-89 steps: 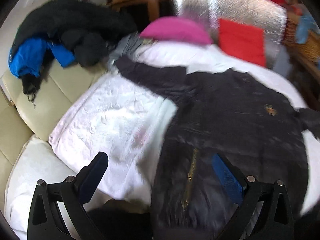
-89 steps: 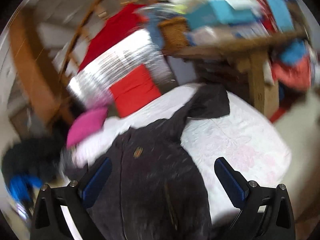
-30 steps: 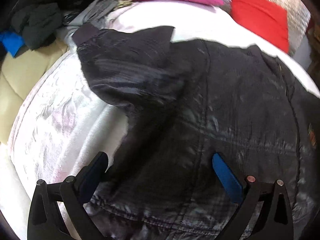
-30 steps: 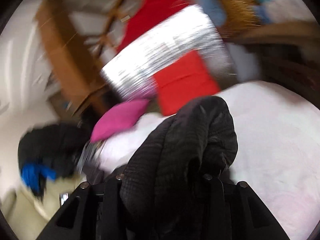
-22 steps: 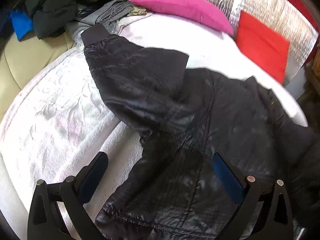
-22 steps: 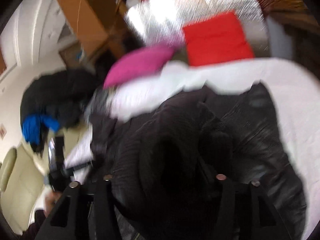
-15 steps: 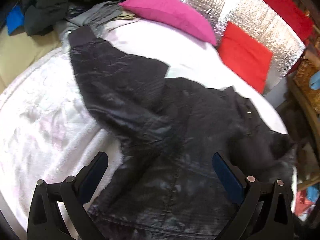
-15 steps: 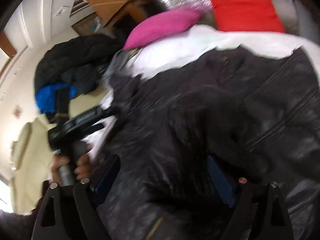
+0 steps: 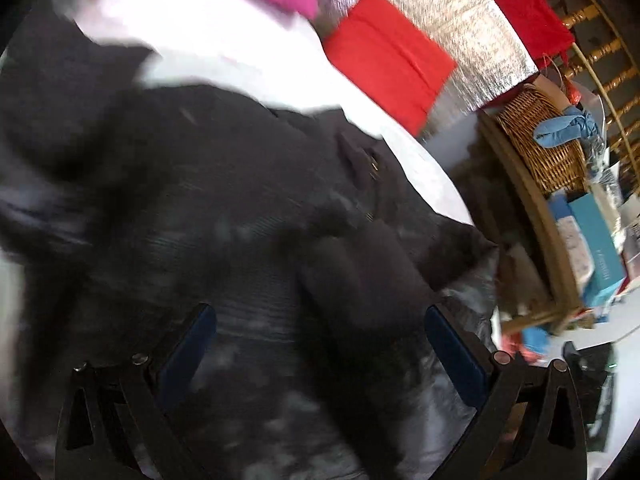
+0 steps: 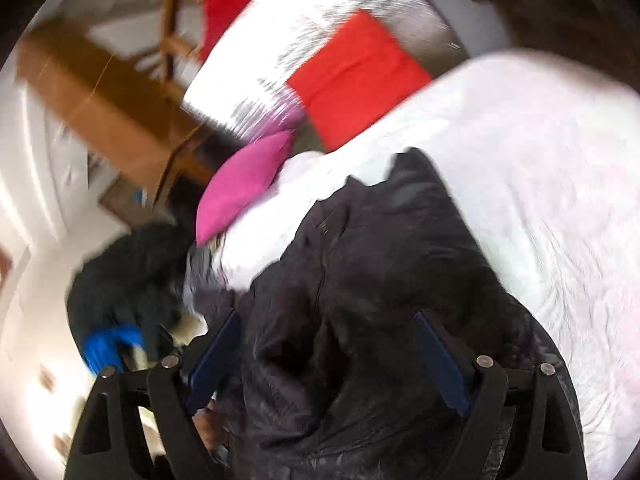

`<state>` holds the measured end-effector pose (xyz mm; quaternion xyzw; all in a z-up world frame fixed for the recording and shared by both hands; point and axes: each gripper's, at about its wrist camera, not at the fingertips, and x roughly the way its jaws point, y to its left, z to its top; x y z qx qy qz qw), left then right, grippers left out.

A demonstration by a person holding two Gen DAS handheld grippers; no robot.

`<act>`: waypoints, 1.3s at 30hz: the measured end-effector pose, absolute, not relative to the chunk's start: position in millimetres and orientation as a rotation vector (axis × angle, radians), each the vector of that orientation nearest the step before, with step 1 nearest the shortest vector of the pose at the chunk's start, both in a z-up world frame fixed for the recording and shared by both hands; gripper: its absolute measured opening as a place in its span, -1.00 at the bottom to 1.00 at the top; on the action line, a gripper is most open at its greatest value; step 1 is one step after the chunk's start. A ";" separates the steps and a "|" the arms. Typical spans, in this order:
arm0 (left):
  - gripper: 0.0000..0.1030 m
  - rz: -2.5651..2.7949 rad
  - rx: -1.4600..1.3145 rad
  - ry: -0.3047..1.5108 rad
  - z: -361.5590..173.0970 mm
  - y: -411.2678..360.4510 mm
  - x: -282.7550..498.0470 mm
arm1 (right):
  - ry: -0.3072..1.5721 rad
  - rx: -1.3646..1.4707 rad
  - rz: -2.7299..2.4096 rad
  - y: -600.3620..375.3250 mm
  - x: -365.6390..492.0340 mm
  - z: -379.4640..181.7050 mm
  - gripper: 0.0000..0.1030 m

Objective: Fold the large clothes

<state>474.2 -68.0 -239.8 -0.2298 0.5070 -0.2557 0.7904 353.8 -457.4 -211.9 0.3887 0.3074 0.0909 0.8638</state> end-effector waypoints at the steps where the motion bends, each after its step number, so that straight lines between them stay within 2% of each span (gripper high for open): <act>1: 0.98 -0.568 -0.498 1.114 -244.8 -75.2 478.1 | 0.634 0.846 0.176 -466.9 351.5 -213.1 0.69; 2: 0.98 -0.582 -0.502 1.137 -248.7 -81.4 481.7 | 0.619 0.881 0.160 -473.5 352.3 -216.6 0.67; 4: 0.76 -0.613 -0.538 1.154 -253.2 -89.2 487.4 | 0.611 0.946 0.140 -482.9 355.9 -223.9 0.52; 5: 0.46 -0.638 -0.573 1.160 -254.6 -91.9 488.4 | 0.618 0.990 0.133 -488.3 359.7 -231.3 0.49; 6: 0.25 -0.669 -0.605 1.173 -255.4 -95.1 487.9 | 0.633 1.029 0.132 -493.6 362.8 -239.0 0.47; 9: 0.20 -0.683 -0.589 1.154 -251.0 -105.5 488.4 | 0.680 1.072 0.091 -510.9 364.8 -252.9 0.31; 11: 0.21 -0.687 -0.571 1.135 -245.8 -110.1 485.7 | 0.703 1.041 0.040 -511.0 370.7 -257.7 0.31; 14: 0.51 -0.697 -0.587 1.159 -245.4 -113.3 483.8 | 0.706 0.912 -0.062 -512.1 371.8 -246.7 0.32; 15: 0.58 -0.709 -0.615 1.173 -247.8 -113.5 484.2 | 0.701 0.834 -0.109 -510.8 372.7 -239.8 0.33; 18: 0.58 -0.721 -0.704 1.190 -254.8 -111.8 485.4 | 0.693 0.710 -0.088 -509.4 386.0 -230.8 0.75; 23: 0.55 -0.741 -0.697 1.163 -250.6 -114.8 484.5 | 0.857 0.626 0.025 -492.6 427.5 -247.8 0.76; 24: 0.44 -0.746 -0.687 1.153 -248.7 -116.4 483.9 | 0.878 0.593 0.014 -486.5 435.6 -252.0 0.77; 25: 0.15 -0.750 -0.672 1.145 -246.9 -118.5 483.6 | 0.884 0.564 -0.004 -482.9 441.1 -254.8 0.77; 26: -0.02 -0.753 -0.662 1.141 -245.8 -120.1 483.9 | 0.884 0.543 -0.008 -479.7 442.3 -259.8 0.76; 27: -0.22 -0.759 -0.657 1.136 -245.0 -121.3 484.4 | 0.886 0.520 -0.015 -475.5 447.0 -262.3 0.71; 28: -0.34 -0.764 -0.656 1.125 -243.6 -121.1 484.5 | 0.888 0.505 -0.023 -471.9 449.5 -263.6 0.56; 29: -0.42 -0.765 -0.654 1.114 -242.1 -120.7 484.4 | 0.888 0.491 -0.025 -468.8 450.2 -264.1 0.50; 30: -0.58 -0.761 -0.650 1.099 -239.7 -119.5 484.2 | 0.890 0.468 -0.034 -465.5 451.8 -264.0 0.40; 31: -0.69 -0.756 -0.645 1.080 -235.7 -117.8 483.3 | 0.889 0.457 -0.044 -465.8 451.6 -262.6 0.23; 32: -0.71 -0.760 -0.641 1.055 -230.2 -114.9 481.8 | 0.886 0.445 -0.056 -465.6 451.7 -261.5 0.14; 34: -0.74 -0.760 -0.622 0.981 -214.4 -110.3 477.5 | 0.876 0.446 -0.074 -469.0 449.2 -258.9 -0.21; 37: -0.76 -0.735 -0.583 0.860 -185.3 -96.1 469.1 | 0.828 0.489 -0.112 -482.7 440.4 -254.5 -0.43; 39: -0.76 -0.701 -0.579 0.777 -165.9 -77.6 465.5 | 0.807 0.511 -0.139 -489.5 437.9 -251.4 -0.47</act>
